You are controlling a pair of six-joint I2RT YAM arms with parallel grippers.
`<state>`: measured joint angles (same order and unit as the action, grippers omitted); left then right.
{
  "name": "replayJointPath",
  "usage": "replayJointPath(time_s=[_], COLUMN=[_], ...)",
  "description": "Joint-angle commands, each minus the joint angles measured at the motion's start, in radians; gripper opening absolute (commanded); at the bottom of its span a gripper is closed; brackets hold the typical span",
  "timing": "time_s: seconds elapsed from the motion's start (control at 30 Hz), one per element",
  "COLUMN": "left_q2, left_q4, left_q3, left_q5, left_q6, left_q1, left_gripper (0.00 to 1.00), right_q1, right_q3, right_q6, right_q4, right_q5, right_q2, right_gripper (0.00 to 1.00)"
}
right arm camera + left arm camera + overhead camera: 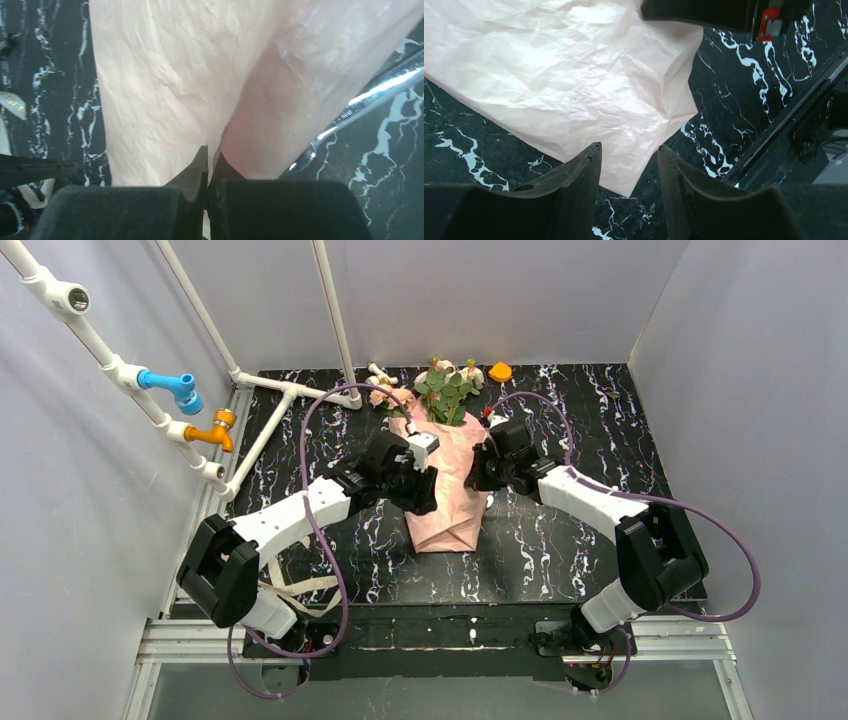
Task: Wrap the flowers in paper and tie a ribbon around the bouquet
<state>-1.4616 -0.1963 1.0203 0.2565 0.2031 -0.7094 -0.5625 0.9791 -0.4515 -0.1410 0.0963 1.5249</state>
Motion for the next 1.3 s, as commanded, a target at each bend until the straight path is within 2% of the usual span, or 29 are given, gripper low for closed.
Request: replayJointPath(time_s=[0.0,0.43,0.5,0.6,0.7,0.83,0.97,1.13,1.2,1.27], left_q2=[-0.028,-0.21,-0.226,-0.246,-0.259,-0.27,-0.277,-0.276,-0.276,-0.278], left_q4=[-0.002,0.116,0.123,0.13,0.136,0.142,0.145,0.151,0.151,0.156], left_q3=[0.053,0.038,0.036,0.034,0.033,0.032,0.031,0.022,0.02,0.017], left_q5=[-0.058,-0.036,-0.035,-0.033,-0.03,-0.028,-0.025,-0.028,-0.028,-0.027], left_q6=[0.04,0.119,0.121,0.124,0.124,0.124,0.125,0.125,0.127,0.129], left_q1=[-0.004,-0.003,-0.004,-0.003,-0.004,-0.004,-0.004,-0.004,-0.004,-0.004], left_gripper=[0.43,0.39,0.39,0.38,0.38,0.38,0.38,0.38,0.37,0.38], right_q1=[0.002,0.001,0.001,0.003,0.002,0.004,0.006,0.006,0.005,0.004], right_q3=[-0.014,-0.05,-0.053,-0.043,-0.027,0.004,0.033,0.011,-0.028,-0.076], right_q6=[0.037,0.027,0.019,0.01,0.01,0.017,0.025,0.015,0.002,-0.025], right_q4=[-0.003,0.013,0.012,-0.001,-0.022,-0.071,-0.111,-0.083,-0.034,0.034], right_q5=[-0.076,-0.091,-0.091,-0.091,-0.125,-0.147,-0.173,-0.119,-0.035,0.044], right_q2=[0.001,0.069,0.07,0.066,0.052,0.018,-0.051,-0.157,-0.189,-0.196], right_gripper=[0.01,0.01,0.09,0.31,0.44,0.65,0.75,0.79,0.78,0.71])
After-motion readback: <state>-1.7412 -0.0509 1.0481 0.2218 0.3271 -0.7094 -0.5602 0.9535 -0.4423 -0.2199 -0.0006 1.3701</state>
